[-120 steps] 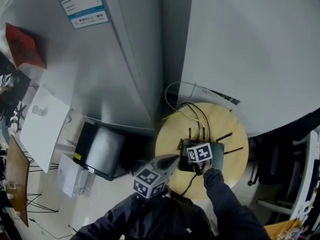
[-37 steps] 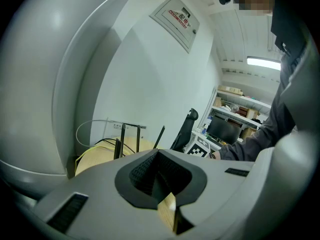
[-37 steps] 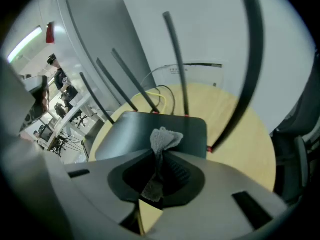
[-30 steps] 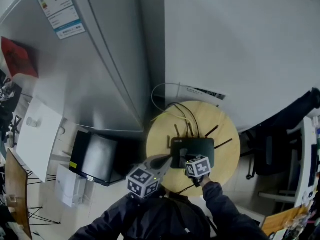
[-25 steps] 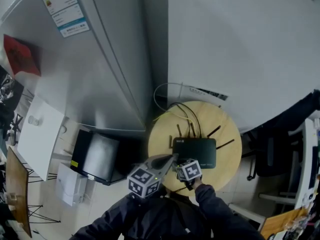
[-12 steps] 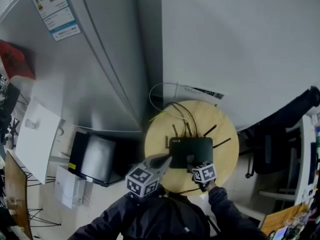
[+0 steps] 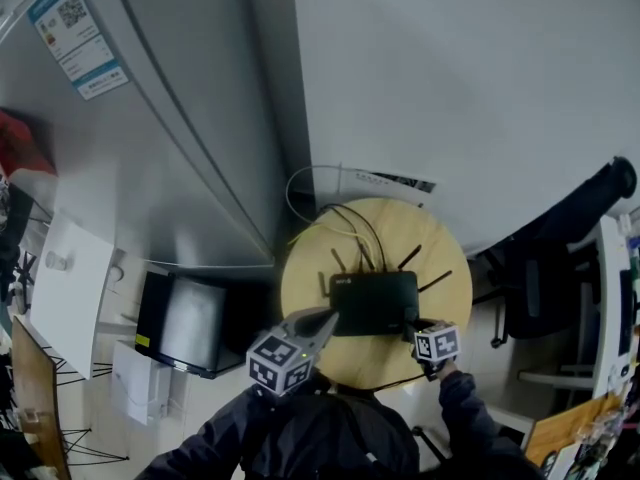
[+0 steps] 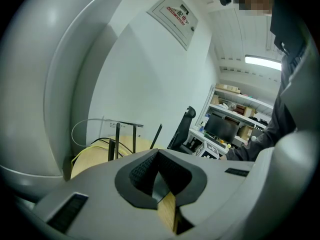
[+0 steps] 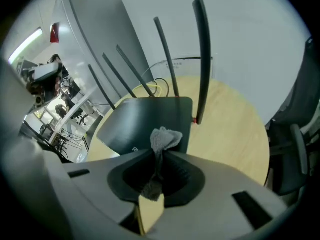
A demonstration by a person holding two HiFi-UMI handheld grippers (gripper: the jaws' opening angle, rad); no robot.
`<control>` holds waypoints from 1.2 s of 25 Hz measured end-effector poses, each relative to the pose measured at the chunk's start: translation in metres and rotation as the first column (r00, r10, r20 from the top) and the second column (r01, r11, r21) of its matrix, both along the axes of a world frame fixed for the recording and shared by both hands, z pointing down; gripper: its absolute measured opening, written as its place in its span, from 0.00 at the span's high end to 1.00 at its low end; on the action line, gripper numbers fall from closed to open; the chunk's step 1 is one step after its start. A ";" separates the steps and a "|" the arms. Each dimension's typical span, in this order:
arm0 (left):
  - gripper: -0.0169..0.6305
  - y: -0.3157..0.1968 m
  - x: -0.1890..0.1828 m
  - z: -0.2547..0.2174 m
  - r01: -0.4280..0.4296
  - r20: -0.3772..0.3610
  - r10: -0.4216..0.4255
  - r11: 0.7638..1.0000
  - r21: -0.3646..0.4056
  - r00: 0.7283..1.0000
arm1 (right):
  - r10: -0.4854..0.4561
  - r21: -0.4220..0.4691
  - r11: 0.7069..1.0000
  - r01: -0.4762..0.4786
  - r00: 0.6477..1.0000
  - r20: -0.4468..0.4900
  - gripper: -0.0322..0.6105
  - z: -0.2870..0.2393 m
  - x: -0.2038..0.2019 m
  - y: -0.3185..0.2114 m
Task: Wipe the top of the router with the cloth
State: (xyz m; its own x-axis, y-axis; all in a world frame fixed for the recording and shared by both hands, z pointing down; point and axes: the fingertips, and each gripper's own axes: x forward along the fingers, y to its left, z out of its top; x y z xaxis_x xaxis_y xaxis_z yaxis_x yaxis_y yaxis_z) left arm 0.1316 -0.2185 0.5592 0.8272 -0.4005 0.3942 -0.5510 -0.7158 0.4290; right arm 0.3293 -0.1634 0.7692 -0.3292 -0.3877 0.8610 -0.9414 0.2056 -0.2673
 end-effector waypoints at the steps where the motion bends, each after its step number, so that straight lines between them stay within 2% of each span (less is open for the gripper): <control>1: 0.97 0.000 0.001 0.000 0.000 0.001 0.000 1.000 0.000 1.000 | -0.011 0.001 1.000 0.011 1.000 -0.009 0.84 0.000 -0.001 0.000; 4: 0.97 0.001 0.003 0.000 0.000 0.004 0.000 1.000 0.000 1.000 | -0.036 0.016 0.999 0.036 0.999 -0.004 0.84 -0.003 -0.005 0.000; 8: 0.97 0.002 0.003 -0.004 0.016 0.005 -0.016 1.000 0.001 1.000 | -0.035 0.077 0.997 0.031 0.998 0.056 0.84 -0.013 -0.019 0.013; 11: 0.97 0.004 0.001 -0.005 0.020 0.006 -0.020 1.000 0.000 1.000 | -0.042 0.064 0.997 0.037 0.996 0.074 0.84 -0.005 -0.024 0.040; 17: 0.97 0.010 0.000 -0.003 0.009 0.020 -0.008 1.000 -0.003 1.000 | 0.078 -0.029 0.996 -0.079 0.996 -0.041 0.84 0.024 0.015 0.066; 20: 0.97 0.012 -0.003 -0.005 0.012 0.024 -0.012 1.000 0.001 1.000 | 0.079 -0.042 0.996 -0.083 0.994 -0.081 0.84 0.032 0.022 0.062; 24: 0.97 0.015 -0.009 -0.006 0.026 0.024 -0.027 1.000 0.006 0.999 | 0.029 -0.042 0.999 -0.032 0.997 -0.067 0.84 0.035 -0.002 0.055; 30: 0.97 0.017 -0.022 -0.008 0.056 0.020 -0.056 0.998 0.003 0.998 | -0.075 -0.027 0.997 0.074 0.997 -0.011 0.84 0.032 -0.074 0.041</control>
